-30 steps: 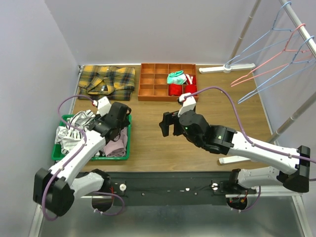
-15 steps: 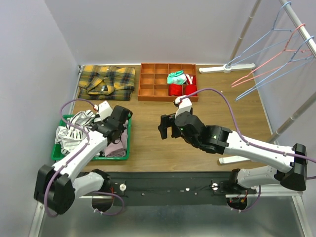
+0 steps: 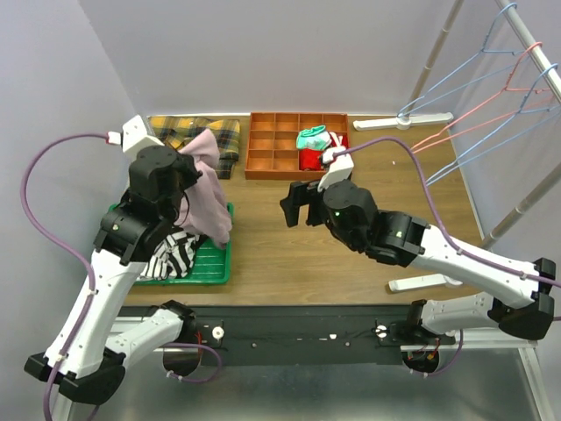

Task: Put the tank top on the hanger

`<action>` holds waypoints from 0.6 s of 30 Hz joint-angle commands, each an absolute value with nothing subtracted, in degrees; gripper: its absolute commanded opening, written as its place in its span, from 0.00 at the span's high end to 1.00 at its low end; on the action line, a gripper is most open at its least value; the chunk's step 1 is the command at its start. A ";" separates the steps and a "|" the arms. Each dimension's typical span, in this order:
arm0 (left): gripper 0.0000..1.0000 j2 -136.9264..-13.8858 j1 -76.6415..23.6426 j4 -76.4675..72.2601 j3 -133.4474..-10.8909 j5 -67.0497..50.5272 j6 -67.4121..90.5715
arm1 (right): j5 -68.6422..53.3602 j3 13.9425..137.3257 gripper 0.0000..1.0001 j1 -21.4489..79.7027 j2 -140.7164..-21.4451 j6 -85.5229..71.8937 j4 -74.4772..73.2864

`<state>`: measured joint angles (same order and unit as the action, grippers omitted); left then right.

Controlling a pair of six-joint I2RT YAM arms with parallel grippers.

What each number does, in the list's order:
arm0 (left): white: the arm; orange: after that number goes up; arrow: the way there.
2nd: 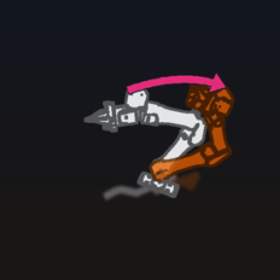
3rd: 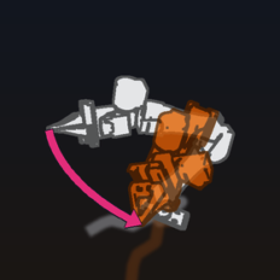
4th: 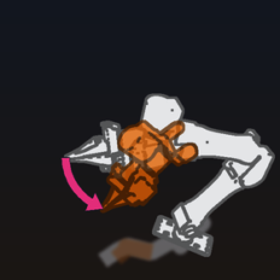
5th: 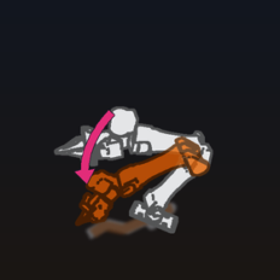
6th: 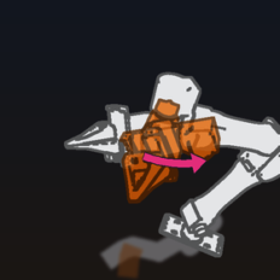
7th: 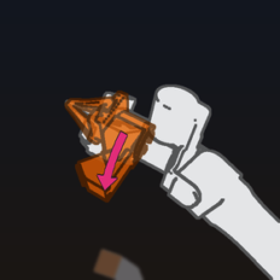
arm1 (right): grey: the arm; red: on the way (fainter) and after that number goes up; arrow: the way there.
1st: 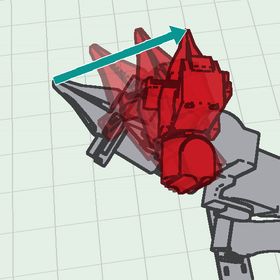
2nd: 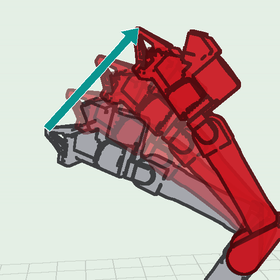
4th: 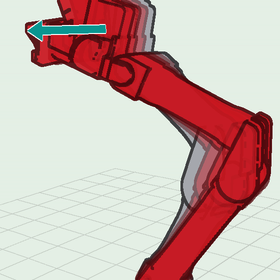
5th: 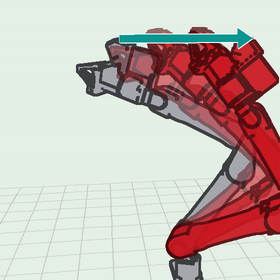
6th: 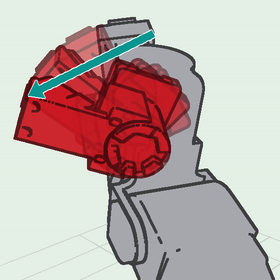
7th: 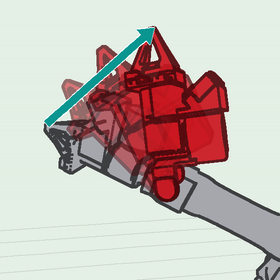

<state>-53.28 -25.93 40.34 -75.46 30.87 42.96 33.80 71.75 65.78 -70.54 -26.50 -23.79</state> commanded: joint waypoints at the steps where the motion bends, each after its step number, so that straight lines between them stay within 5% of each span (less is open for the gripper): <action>1: 1.00 -57.21 -25.66 36.83 -86.99 21.21 39.99 | 39.02 79.53 0.00 65.83 -70.05 -22.34 -24.00; 18: 1.00 -73.65 -41.40 33.05 -105.83 22.76 39.90 | 42.01 87.90 0.00 65.83 -69.00 -18.01 -23.38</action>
<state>-72.12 -40.60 35.88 -104.53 22.39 40.29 39.00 89.06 65.78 -70.26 -18.94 -22.44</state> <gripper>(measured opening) 0.023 0.998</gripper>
